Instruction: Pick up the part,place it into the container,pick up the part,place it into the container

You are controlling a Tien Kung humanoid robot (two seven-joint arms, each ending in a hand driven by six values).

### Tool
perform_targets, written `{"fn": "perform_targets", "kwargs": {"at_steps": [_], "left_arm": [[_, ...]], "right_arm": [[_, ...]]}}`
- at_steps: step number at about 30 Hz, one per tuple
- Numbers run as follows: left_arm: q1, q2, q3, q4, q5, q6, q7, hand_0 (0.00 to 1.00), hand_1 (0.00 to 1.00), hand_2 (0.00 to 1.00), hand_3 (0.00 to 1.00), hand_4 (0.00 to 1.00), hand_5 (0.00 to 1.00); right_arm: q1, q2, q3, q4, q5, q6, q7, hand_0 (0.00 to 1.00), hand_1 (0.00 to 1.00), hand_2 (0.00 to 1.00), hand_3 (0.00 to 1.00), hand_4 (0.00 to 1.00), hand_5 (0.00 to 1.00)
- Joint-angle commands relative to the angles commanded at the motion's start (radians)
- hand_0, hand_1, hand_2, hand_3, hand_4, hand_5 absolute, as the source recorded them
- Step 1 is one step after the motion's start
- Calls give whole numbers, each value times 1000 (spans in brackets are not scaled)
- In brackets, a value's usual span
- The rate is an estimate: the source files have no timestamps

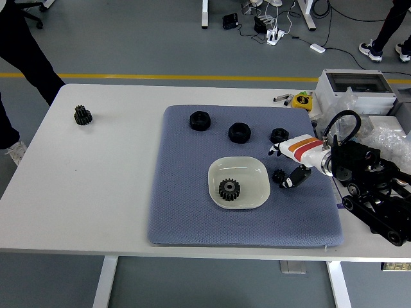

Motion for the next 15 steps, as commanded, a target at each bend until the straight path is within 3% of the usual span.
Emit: {"fn": "perform_targets", "kwargs": {"at_steps": [2,3,14,15], "left_arm": [[1,-1,-1,-1,2,0,1,645,641,610,551,584,473],[1,-1,-3,-1,5,-1,2,646,642,610,552,585,474],[7,-2,-7,-2,13,-4,2,645,641,610,551,585,475],[5,-2,-6,-2,12,-4,2,645,641,608,551,585,474]], "right_arm": [[1,7,-7,-20,18,-9,2,509,596,700,691,922,289],[0,9,-9,-25,21,-12,2,482,552,640,618,865,280],[-16,12,-28,-15,43,-12,12,467,524,597,573,830,269],[-15,10,-27,-16,45,-14,12,412,481,540,521,780,257]]}}
